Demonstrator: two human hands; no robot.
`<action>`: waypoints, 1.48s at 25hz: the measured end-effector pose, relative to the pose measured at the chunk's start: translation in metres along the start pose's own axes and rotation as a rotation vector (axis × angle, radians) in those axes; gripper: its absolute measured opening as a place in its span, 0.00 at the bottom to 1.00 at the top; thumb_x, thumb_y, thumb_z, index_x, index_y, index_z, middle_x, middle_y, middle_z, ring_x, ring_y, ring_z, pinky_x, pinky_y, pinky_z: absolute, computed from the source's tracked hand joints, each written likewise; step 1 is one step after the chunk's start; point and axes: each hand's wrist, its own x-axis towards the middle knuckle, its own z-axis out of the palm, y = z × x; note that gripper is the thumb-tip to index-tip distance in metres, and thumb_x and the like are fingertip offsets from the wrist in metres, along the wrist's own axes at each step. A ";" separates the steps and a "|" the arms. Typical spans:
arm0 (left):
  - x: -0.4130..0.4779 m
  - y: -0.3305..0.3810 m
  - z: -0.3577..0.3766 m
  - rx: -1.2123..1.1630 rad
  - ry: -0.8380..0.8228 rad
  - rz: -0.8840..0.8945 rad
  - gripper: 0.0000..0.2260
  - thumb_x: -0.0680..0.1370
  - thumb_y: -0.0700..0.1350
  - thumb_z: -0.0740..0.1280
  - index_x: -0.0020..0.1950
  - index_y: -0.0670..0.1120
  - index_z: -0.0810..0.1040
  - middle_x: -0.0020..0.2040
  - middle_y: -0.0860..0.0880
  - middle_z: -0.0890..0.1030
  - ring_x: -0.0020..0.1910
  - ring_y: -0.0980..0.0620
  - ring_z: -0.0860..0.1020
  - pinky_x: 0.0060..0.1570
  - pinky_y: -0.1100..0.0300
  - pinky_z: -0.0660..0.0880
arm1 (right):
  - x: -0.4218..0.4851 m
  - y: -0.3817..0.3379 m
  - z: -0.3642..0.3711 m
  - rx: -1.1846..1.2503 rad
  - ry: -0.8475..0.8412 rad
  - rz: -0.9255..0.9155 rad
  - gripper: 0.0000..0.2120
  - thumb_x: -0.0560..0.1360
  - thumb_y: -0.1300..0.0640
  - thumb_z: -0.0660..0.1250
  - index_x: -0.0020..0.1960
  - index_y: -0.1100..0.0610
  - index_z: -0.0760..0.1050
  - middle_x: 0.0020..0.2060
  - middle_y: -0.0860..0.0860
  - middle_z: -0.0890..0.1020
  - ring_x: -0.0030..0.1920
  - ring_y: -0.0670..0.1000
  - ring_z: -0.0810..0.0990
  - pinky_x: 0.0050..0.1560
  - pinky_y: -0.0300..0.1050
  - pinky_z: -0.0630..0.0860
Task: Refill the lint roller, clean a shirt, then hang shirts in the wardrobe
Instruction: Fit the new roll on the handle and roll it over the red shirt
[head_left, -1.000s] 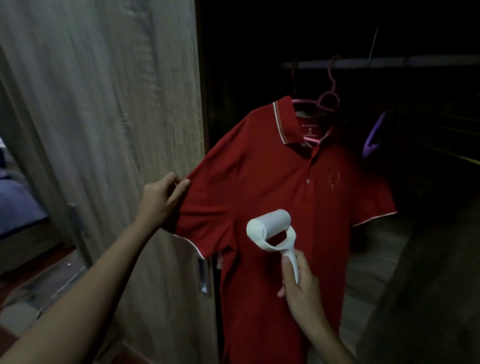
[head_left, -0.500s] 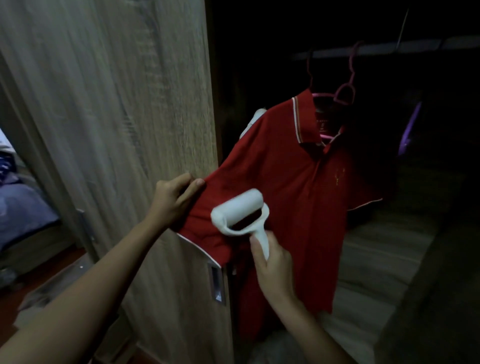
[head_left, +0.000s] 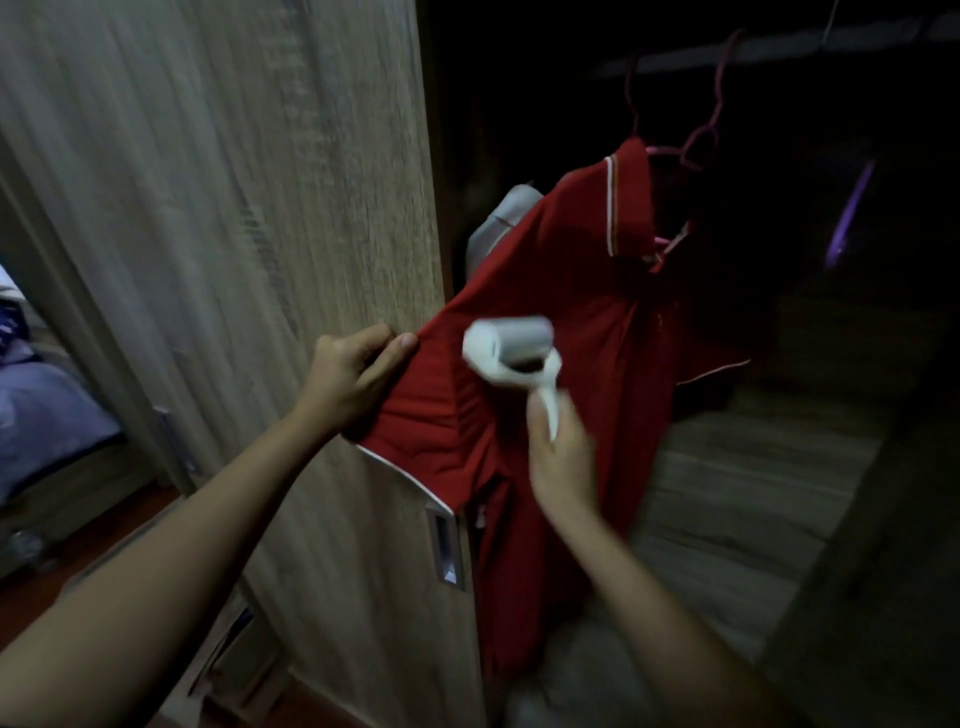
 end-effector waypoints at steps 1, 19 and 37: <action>0.000 0.000 0.000 -0.013 0.002 -0.001 0.20 0.77 0.51 0.61 0.29 0.40 0.67 0.25 0.50 0.63 0.26 0.58 0.62 0.26 0.69 0.59 | 0.027 -0.013 -0.006 -0.021 0.056 -0.024 0.08 0.79 0.53 0.58 0.42 0.53 0.70 0.26 0.46 0.70 0.26 0.40 0.70 0.31 0.42 0.60; -0.001 0.002 0.003 -0.034 0.018 -0.024 0.17 0.77 0.51 0.61 0.29 0.50 0.65 0.26 0.51 0.63 0.25 0.59 0.62 0.26 0.69 0.59 | -0.031 0.098 -0.012 -0.189 -0.108 0.237 0.09 0.78 0.49 0.60 0.45 0.53 0.74 0.36 0.58 0.82 0.39 0.59 0.82 0.34 0.46 0.68; -0.006 0.002 0.005 0.056 0.004 -0.062 0.17 0.78 0.51 0.60 0.31 0.47 0.63 0.27 0.50 0.60 0.24 0.62 0.62 0.26 0.70 0.58 | -0.069 0.230 0.013 -0.459 -0.411 0.612 0.28 0.75 0.35 0.53 0.66 0.51 0.70 0.55 0.61 0.81 0.56 0.61 0.79 0.55 0.51 0.73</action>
